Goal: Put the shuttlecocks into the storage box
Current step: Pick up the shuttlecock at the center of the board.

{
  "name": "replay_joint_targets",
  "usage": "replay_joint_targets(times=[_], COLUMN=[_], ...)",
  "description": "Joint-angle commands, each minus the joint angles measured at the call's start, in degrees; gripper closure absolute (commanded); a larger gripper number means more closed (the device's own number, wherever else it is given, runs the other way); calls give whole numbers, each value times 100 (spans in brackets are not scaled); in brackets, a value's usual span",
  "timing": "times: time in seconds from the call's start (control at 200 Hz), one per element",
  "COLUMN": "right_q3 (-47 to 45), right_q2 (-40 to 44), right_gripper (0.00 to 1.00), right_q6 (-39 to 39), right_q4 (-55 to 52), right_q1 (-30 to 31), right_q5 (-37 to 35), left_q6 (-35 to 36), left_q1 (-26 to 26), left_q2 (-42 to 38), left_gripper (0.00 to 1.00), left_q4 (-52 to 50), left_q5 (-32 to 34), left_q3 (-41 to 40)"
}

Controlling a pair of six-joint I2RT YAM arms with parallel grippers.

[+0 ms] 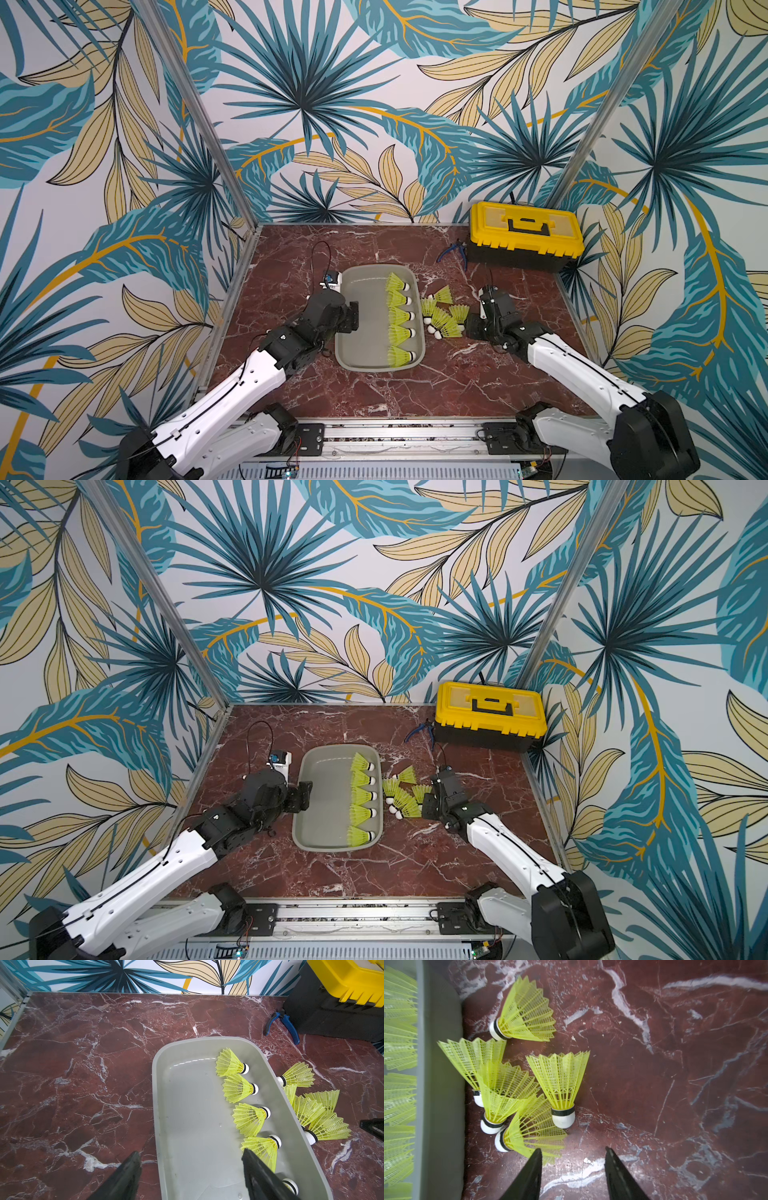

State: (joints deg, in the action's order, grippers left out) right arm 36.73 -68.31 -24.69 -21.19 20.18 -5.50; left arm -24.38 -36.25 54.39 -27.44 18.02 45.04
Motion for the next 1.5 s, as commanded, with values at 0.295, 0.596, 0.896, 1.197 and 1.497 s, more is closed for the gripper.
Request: replay_joint_targets(times=[0.295,0.596,0.896,1.197,1.497], right_q3=[298,562,721,759,686], right_q2=[-974,-1408,-1819,-2096,-2068], right_gripper=[55,55,59,64,71], right_q6=[-111,-76,-256,-574,-849], right_q4=[393,408,396,515,599], right_q1=[-129,-131,-130,-130,-132], right_q5=[330,369,292,139,-129], left_q6=[100,118,135,153,144], left_q1=[57,57,65,74,83], left_q2=[-224,-261,-210,-185,-187], left_gripper=[21,20,20,20,20], left_q4=[90,98,156,191,201], left_q5=[73,140,131,123,88], left_q3=[150,113,93,80,58])
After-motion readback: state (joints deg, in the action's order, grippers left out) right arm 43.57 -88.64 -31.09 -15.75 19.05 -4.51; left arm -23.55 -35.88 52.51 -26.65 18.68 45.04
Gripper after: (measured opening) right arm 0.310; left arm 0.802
